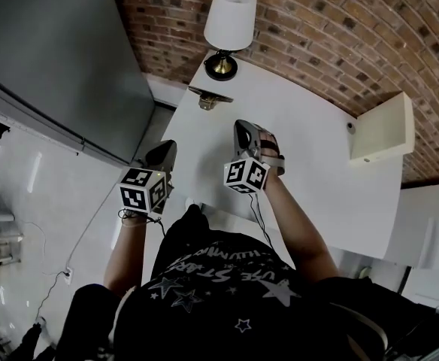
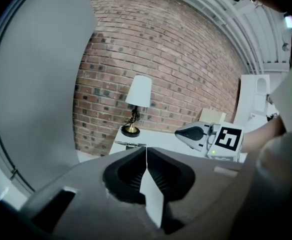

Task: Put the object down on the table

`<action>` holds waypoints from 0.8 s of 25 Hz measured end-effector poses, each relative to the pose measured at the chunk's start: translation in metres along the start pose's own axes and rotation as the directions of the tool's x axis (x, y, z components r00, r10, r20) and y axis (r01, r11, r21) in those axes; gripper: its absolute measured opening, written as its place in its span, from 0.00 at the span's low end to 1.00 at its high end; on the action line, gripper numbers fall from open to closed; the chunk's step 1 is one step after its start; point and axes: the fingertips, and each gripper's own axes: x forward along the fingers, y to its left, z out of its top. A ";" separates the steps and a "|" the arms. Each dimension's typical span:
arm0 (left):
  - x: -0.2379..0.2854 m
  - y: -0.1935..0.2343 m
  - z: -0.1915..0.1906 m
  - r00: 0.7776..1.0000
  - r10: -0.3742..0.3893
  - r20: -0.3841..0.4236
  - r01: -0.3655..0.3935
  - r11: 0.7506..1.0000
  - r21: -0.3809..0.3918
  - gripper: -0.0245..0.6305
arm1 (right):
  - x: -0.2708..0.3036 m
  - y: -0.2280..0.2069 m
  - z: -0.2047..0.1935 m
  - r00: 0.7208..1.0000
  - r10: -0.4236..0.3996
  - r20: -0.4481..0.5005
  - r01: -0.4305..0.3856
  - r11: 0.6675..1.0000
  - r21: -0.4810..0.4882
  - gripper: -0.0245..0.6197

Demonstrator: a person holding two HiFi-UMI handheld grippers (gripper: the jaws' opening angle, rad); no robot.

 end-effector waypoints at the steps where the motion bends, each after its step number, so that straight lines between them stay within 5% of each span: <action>1: -0.003 -0.009 -0.002 1.000 -0.003 0.001 0.003 1.000 0.004 0.07 | -0.010 -0.001 -0.003 1.000 -0.007 0.004 0.007 1.000 0.005 0.05; 13: -0.050 -0.110 -0.056 1.000 0.021 0.015 -0.021 1.000 0.009 0.07 | -0.129 0.000 -0.052 0.999 -0.019 0.044 0.010 0.978 0.207 0.04; 20: -0.081 -0.166 -0.096 0.995 0.089 0.034 -0.089 0.996 -0.003 0.07 | -0.197 0.001 -0.082 0.996 -0.017 0.083 -0.018 0.914 0.405 0.04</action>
